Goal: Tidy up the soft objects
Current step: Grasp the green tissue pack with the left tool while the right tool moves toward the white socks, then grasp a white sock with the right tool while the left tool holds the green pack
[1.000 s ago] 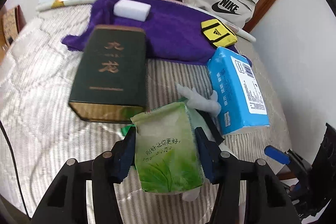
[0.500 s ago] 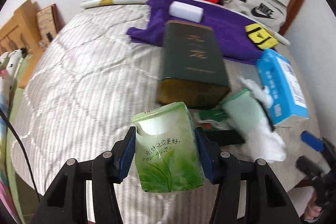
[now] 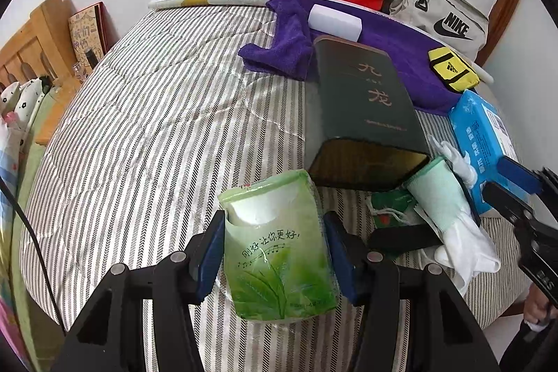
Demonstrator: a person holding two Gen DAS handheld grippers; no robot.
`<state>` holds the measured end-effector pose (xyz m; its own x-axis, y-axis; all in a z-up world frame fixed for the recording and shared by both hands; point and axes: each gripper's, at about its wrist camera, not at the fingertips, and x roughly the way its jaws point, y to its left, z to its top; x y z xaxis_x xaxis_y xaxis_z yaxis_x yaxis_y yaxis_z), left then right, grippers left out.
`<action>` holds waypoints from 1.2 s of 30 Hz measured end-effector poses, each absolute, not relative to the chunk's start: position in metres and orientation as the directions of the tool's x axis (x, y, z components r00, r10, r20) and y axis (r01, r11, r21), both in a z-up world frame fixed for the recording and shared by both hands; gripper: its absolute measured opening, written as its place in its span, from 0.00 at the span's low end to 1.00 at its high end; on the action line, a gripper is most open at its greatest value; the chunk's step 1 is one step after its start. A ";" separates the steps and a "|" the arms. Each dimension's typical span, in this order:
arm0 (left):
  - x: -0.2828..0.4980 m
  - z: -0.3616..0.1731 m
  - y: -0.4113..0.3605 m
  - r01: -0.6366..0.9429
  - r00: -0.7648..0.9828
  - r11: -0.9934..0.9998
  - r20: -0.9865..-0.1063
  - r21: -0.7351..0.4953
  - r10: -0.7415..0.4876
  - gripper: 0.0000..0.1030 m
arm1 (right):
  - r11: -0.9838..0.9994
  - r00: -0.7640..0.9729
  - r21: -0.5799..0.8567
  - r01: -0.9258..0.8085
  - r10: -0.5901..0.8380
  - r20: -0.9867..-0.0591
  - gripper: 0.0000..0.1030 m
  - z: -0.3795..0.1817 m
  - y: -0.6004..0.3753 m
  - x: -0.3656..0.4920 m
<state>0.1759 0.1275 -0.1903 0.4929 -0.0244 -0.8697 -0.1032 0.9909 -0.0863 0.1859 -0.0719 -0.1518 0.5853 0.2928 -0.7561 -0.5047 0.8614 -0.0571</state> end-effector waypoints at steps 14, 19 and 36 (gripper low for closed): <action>0.183 -0.199 0.133 -0.086 0.484 0.990 -0.873 -0.113 -0.057 0.52 | 0.842 0.558 -0.150 -0.518 0.200 -0.806 0.08 -0.188 -0.044 0.221; 0.181 -0.199 0.136 -0.103 0.481 0.987 -0.875 -0.123 -0.059 0.52 | 0.861 0.625 -0.133 -0.491 0.242 -0.742 0.04 -0.165 -0.056 0.212; 0.155 -0.186 0.113 -0.099 0.470 0.992 -0.882 -0.076 -0.021 0.52 | 0.901 0.624 0.115 -0.419 0.378 -0.684 0.04 -0.117 -0.147 0.130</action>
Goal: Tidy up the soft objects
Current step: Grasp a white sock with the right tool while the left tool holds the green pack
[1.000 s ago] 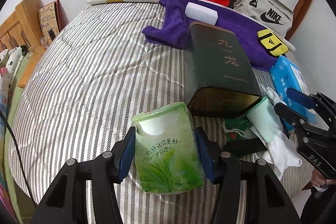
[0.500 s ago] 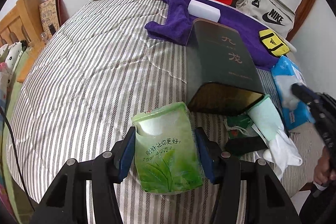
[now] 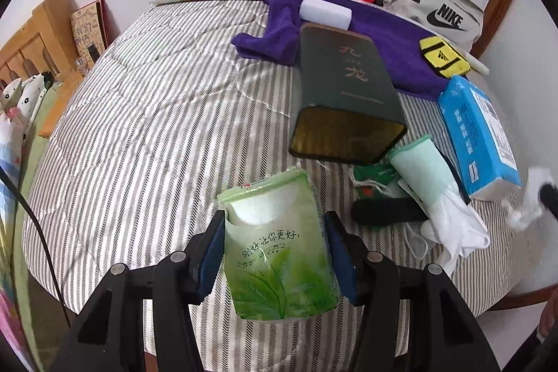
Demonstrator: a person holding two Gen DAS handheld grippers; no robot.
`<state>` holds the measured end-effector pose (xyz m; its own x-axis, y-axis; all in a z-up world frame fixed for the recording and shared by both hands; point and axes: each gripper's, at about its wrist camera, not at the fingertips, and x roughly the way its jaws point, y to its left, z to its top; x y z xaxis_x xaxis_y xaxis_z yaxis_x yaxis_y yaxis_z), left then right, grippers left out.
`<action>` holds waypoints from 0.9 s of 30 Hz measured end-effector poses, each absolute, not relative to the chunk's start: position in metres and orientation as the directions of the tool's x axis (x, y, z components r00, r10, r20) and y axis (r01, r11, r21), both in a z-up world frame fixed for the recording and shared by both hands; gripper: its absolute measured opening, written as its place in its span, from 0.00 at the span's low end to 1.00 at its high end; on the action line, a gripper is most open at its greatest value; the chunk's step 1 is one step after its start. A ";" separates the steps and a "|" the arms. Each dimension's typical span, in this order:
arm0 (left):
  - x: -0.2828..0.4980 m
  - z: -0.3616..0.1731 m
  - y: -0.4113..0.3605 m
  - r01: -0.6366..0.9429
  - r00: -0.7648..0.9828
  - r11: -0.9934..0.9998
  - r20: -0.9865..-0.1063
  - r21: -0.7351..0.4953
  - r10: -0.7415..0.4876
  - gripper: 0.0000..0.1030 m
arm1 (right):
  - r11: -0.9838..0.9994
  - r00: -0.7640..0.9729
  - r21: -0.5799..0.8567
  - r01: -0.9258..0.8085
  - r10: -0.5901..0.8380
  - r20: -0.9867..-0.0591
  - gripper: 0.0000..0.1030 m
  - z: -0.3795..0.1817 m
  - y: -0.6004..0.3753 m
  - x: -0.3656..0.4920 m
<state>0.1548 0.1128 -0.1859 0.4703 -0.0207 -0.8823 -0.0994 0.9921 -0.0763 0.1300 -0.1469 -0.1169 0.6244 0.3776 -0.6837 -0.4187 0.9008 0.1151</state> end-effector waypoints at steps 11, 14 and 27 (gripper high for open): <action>0.160 -0.199 0.105 -0.090 0.443 0.994 -0.897 -0.056 -0.011 0.52 | 0.916 0.531 0.123 -0.383 0.327 -0.782 0.07 -0.172 -0.167 0.130; 0.162 -0.203 0.103 -0.086 0.433 0.995 -0.901 -0.051 -0.009 0.52 | 0.918 0.526 0.109 -0.382 0.313 -0.790 0.08 -0.182 -0.164 0.138; 0.166 -0.203 0.100 -0.076 0.435 0.996 -0.900 -0.052 -0.014 0.52 | 0.930 0.459 0.066 -0.361 0.239 -0.856 0.46 -0.209 -0.181 0.126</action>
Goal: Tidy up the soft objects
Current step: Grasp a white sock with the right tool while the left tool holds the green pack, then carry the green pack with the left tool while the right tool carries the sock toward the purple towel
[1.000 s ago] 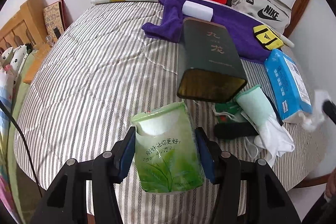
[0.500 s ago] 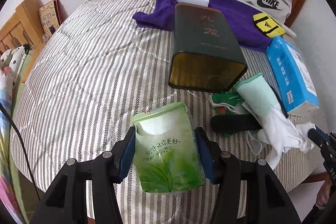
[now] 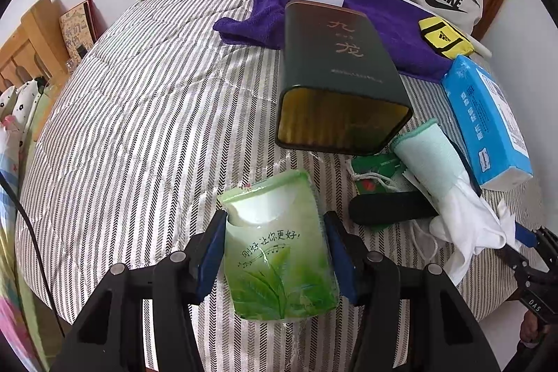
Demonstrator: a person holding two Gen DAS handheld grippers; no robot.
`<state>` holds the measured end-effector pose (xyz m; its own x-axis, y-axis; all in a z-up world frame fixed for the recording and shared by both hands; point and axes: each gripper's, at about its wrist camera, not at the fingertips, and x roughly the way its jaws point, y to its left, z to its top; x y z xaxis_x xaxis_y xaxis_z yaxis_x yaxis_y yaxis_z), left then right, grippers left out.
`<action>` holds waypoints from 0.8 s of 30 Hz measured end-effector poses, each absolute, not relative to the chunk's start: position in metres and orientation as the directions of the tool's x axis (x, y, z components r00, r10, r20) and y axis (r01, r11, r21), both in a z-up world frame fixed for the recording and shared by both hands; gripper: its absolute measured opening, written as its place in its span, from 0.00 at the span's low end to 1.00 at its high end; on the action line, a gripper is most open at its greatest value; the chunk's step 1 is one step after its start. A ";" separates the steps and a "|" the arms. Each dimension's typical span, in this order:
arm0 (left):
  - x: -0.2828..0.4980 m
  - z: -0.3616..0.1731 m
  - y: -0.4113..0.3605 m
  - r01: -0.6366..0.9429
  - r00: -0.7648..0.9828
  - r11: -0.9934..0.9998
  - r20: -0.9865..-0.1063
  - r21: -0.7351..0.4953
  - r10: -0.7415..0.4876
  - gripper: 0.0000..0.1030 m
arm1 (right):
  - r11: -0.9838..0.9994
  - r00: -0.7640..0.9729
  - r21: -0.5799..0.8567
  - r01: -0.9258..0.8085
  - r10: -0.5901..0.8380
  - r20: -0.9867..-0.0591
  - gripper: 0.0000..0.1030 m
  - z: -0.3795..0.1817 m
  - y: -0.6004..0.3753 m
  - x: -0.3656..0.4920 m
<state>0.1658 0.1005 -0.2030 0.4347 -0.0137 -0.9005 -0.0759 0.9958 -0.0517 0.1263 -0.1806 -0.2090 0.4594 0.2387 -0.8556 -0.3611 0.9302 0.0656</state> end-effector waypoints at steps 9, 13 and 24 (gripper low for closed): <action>0.164 -0.203 0.099 -0.079 0.431 0.996 -0.902 -0.047 -0.008 0.52 | 0.940 0.476 0.032 -0.340 0.202 -0.856 0.49 -0.211 -0.194 0.108; 0.163 -0.204 0.099 -0.080 0.438 0.996 -0.899 -0.047 -0.007 0.52 | 0.943 0.505 0.011 -0.331 0.187 -0.843 0.34 -0.212 -0.197 0.105; 0.154 -0.186 0.108 -0.084 0.478 0.992 -0.877 -0.098 -0.046 0.51 | 0.936 0.559 0.014 -0.352 0.222 -0.799 0.21 -0.184 -0.192 0.101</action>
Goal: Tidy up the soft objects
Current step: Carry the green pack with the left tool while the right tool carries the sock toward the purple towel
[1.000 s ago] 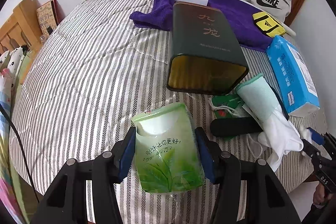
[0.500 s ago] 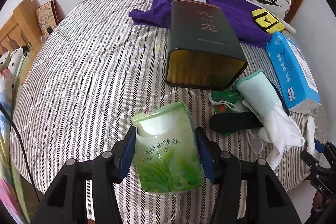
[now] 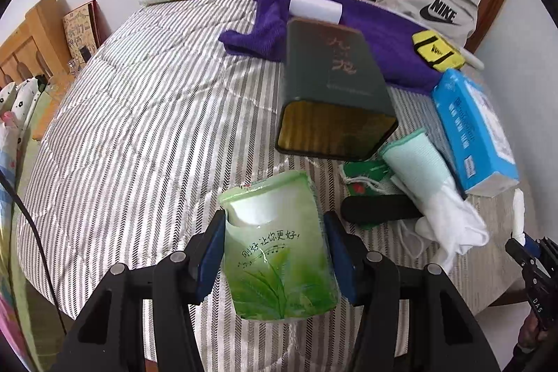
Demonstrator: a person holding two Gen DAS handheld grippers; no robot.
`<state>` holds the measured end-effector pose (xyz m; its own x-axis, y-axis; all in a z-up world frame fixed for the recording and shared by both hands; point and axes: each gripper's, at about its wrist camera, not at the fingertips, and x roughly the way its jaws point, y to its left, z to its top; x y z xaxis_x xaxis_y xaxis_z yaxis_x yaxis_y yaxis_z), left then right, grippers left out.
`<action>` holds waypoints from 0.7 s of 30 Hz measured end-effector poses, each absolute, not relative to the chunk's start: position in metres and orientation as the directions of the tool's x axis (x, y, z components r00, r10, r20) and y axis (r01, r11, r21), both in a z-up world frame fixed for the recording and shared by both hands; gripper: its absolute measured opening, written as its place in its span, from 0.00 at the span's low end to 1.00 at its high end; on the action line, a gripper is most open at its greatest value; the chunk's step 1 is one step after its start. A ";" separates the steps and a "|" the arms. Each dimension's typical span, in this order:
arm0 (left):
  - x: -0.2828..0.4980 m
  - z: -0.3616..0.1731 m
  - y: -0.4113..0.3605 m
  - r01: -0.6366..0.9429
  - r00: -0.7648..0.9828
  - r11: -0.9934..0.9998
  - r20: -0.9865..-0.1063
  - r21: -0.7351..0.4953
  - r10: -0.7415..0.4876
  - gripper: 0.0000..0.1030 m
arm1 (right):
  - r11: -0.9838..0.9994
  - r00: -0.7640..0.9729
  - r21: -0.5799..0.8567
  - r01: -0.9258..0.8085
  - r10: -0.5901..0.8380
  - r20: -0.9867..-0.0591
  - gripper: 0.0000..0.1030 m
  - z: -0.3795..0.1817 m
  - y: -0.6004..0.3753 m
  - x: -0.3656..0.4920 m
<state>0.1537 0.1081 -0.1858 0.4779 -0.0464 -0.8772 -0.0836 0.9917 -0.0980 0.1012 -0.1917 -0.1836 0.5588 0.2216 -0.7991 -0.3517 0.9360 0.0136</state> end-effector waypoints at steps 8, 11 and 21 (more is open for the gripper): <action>0.154 -0.148 0.111 -0.075 0.533 0.990 -0.844 -0.118 -0.060 0.51 | 0.916 0.612 0.035 -0.400 0.295 -0.734 0.21 -0.139 -0.183 0.112; 0.160 -0.137 0.110 -0.065 0.547 0.990 -0.834 -0.122 -0.067 0.51 | 0.919 0.640 0.040 -0.392 0.304 -0.706 0.21 -0.123 -0.182 0.123; 0.205 -0.113 0.105 -0.032 0.558 0.988 -0.823 -0.150 -0.107 0.51 | 0.927 0.675 0.072 -0.367 0.319 -0.666 0.21 -0.086 -0.175 0.176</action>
